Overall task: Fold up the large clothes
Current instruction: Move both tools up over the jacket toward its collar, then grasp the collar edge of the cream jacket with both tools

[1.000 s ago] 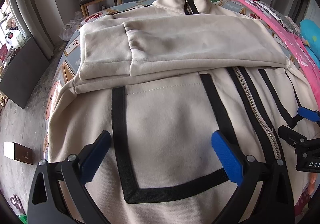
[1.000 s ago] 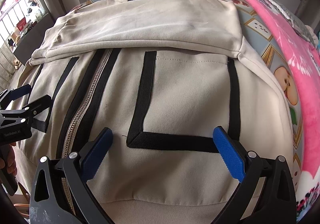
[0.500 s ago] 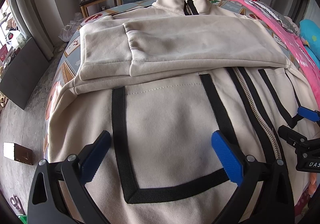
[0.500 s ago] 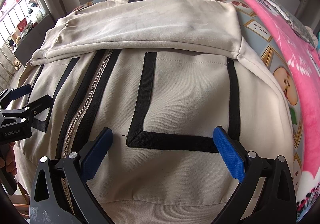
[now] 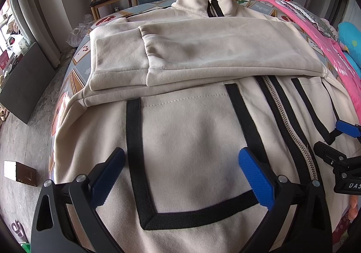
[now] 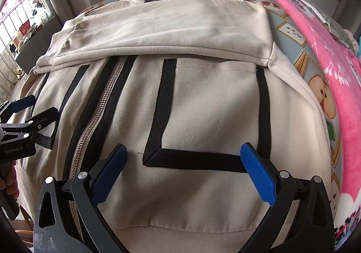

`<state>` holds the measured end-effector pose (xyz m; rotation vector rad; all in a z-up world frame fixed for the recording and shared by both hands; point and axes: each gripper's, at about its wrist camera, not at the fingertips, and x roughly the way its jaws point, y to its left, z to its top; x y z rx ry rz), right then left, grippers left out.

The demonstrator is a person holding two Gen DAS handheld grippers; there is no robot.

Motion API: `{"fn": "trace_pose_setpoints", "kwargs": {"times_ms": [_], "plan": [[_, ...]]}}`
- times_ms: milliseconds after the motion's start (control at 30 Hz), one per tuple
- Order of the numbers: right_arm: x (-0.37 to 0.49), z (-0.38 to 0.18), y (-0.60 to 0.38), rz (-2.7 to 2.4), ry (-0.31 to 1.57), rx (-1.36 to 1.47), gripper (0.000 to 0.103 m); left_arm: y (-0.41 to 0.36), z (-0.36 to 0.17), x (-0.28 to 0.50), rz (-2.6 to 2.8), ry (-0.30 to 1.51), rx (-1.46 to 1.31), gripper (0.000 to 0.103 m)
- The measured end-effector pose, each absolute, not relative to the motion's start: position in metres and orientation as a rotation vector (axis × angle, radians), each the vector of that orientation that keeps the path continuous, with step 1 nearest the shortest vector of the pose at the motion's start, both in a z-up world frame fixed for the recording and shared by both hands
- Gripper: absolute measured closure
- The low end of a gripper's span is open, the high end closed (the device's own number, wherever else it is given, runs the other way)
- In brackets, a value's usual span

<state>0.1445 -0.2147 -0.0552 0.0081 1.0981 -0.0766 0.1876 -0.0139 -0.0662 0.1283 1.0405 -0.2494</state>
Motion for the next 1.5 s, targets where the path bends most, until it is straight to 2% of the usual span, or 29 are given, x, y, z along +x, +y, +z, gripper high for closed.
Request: {"fn": "trace_pose_setpoints", "kwargs": {"times_ms": [367,633,800,1000,1233,1500], "plan": [[0.147,-0.052,-0.214,-0.059,1.109,0.009,0.007,-0.012,-0.061,0.187,-0.259,1.051,0.110,0.005],[0.159,0.001,-0.219,0.090,1.000,0.045,0.007,-0.007,0.006,0.188,-0.310,0.872,0.143,0.005],[0.202,0.059,-0.239,0.175,0.897,0.062,0.007,0.000,0.060,0.232,-0.319,0.774,0.106,0.005],[0.307,0.093,-0.279,0.183,0.948,0.141,0.007,-0.010,0.090,0.317,-0.318,0.746,0.109,0.005],[0.445,0.068,-0.290,0.194,1.062,0.266,0.007,-0.056,0.069,0.440,-0.357,0.879,0.007,0.006],[0.530,-0.010,-0.284,0.144,1.262,0.356,0.031,-0.095,-0.004,0.536,-0.259,1.041,-0.055,0.019]]}}
